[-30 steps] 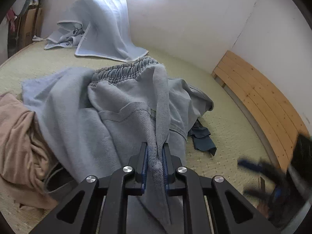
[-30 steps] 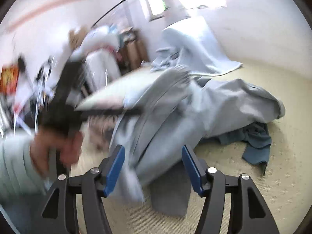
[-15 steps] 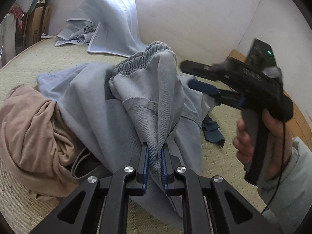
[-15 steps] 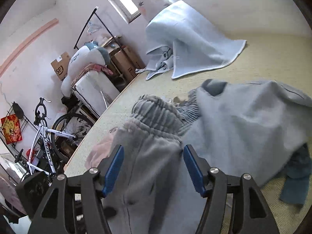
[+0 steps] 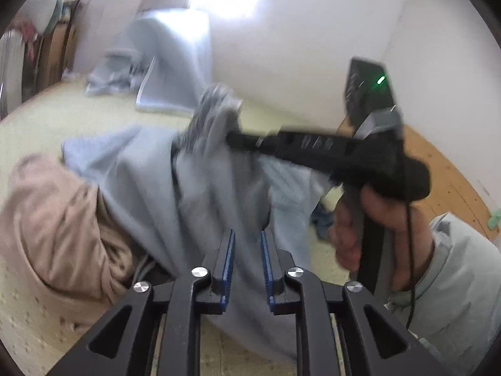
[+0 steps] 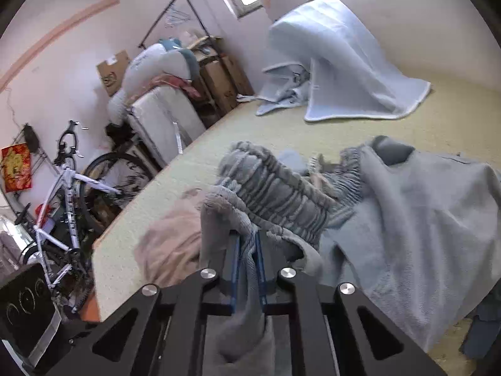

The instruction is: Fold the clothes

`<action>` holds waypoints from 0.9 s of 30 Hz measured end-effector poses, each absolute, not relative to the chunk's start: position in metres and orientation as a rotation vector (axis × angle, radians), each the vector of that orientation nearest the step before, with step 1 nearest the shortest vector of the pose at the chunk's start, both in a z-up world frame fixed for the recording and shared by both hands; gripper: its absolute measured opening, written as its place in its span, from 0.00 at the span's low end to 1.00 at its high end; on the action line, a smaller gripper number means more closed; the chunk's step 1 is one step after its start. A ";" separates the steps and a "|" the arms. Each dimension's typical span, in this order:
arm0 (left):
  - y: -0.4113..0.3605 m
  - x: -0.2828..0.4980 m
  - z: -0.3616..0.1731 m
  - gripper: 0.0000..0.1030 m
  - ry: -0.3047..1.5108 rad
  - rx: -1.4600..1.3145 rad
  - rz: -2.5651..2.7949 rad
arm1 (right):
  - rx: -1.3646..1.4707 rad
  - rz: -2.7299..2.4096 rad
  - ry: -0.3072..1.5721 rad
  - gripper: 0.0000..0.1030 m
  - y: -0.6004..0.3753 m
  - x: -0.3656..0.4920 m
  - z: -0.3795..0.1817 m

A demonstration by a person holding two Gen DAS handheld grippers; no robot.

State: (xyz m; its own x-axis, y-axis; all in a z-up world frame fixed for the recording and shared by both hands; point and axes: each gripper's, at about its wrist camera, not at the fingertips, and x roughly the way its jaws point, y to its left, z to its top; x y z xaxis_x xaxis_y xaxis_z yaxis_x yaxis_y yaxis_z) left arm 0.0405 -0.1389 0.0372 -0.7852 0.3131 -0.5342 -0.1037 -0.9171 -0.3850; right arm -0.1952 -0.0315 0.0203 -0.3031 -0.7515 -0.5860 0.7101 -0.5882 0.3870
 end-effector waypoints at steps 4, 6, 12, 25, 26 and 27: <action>-0.141 0.056 0.054 0.76 -0.493 -0.747 2.798 | 0.885 -1.979 -0.009 0.07 -0.034 -0.168 0.038; -0.144 0.058 0.057 0.76 -0.494 -0.736 2.816 | 0.869 -1.961 0.003 0.07 -0.034 -0.155 0.046; -0.150 0.066 0.067 0.76 -0.478 -0.717 2.831 | 0.838 -1.872 0.046 0.07 -0.034 -0.114 0.067; -0.176 0.096 0.079 0.77 -0.528 -0.726 2.665 | 0.763 -1.897 0.117 0.07 -0.007 -0.074 0.066; -0.186 0.096 0.077 0.77 -0.614 -0.716 2.643 | 0.757 -1.903 0.111 0.07 -0.004 -0.074 0.065; -0.195 0.095 0.076 0.77 -0.692 -0.707 2.619 | 0.746 -1.910 0.114 0.07 -0.002 -0.073 0.065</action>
